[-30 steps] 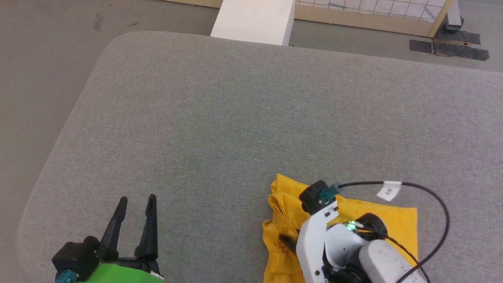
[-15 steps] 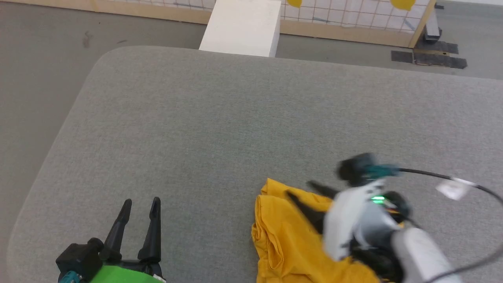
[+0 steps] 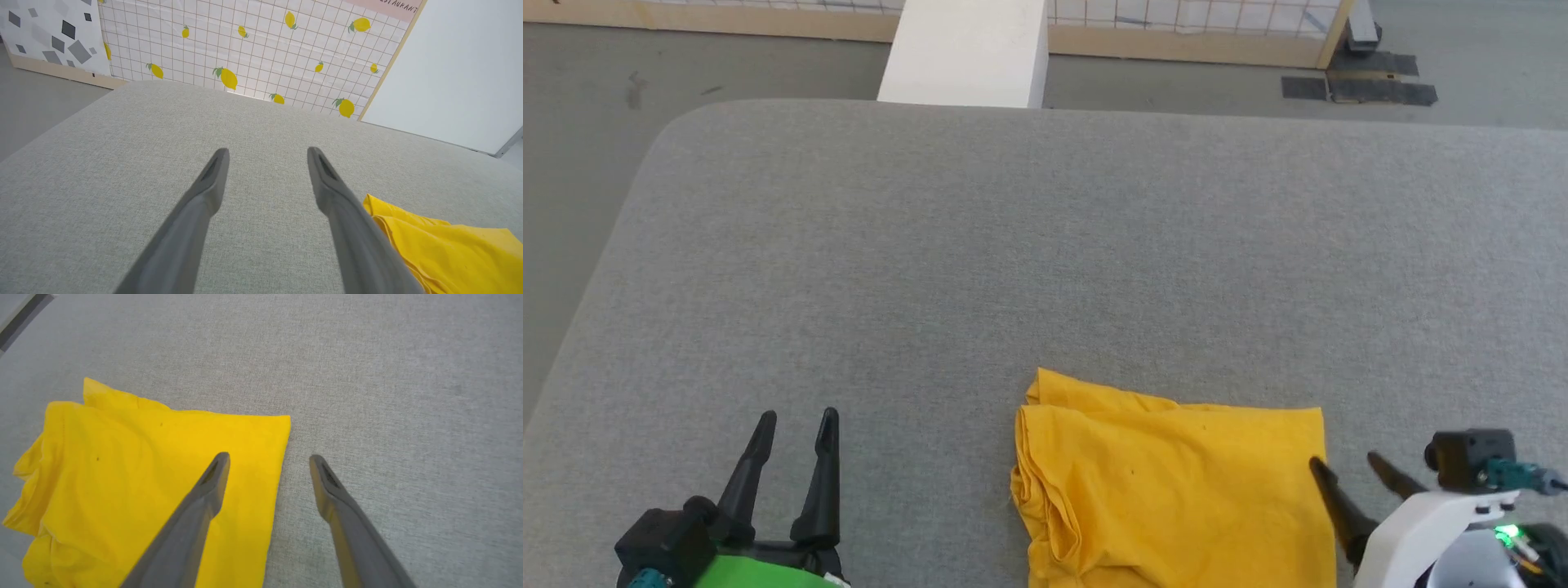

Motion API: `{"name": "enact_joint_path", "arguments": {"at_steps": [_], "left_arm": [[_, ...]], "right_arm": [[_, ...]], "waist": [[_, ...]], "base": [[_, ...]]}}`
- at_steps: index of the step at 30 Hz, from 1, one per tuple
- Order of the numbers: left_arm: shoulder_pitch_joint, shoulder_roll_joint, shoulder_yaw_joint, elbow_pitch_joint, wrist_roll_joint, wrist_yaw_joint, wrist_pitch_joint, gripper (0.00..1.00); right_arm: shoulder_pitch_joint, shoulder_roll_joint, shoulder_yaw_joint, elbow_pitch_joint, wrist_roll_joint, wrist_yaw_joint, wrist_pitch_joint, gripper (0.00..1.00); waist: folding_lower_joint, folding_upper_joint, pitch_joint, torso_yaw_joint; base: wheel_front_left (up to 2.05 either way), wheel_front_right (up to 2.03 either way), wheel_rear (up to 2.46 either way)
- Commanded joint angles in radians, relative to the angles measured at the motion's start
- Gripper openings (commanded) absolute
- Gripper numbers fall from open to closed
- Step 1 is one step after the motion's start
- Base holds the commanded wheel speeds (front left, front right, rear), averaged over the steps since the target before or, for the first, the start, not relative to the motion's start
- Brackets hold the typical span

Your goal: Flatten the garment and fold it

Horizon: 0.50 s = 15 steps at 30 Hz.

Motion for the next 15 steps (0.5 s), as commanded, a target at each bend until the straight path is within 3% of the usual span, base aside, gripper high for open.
{"name": "enact_joint_path", "arguments": {"at_steps": [1,11,12,14,15], "left_arm": [[0.005,0.011,-0.001,-0.006,-0.002,0.001,0.006,1.00],[-0.043,0.034,-0.012,-0.019,-0.001,-0.005,0.020,1.00],[-0.045,0.036,-0.012,-0.019,-0.001,-0.006,0.020,1.00],[-0.049,0.040,-0.013,-0.019,0.001,-0.005,0.021,1.00],[-0.052,0.042,-0.013,-0.020,0.004,-0.005,0.020,1.00]], "right_arm": [[0.012,0.015,0.001,0.017,0.008,-0.002,-0.009,1.00],[-0.004,0.057,0.013,0.184,0.032,-0.002,-0.021,1.00],[-0.009,0.059,0.021,0.200,0.043,-0.002,-0.015,0.81],[-0.019,0.061,0.035,0.226,0.049,-0.002,-0.009,0.00],[-0.022,0.062,0.038,0.235,0.051,-0.002,-0.007,0.00]], "waist": [[0.0000,-0.0001,0.011,-0.007],[0.0000,-0.0001,0.037,0.027],[0.0000,-0.0001,0.037,0.030],[0.0000,-0.0001,0.035,0.034],[0.0000,-0.0001,0.033,0.036]], "base": [[0.00,0.00,0.00],[0.00,0.00,0.00],[0.00,0.00,0.00],[0.00,0.00,0.00],[0.00,0.00,0.00]]}}
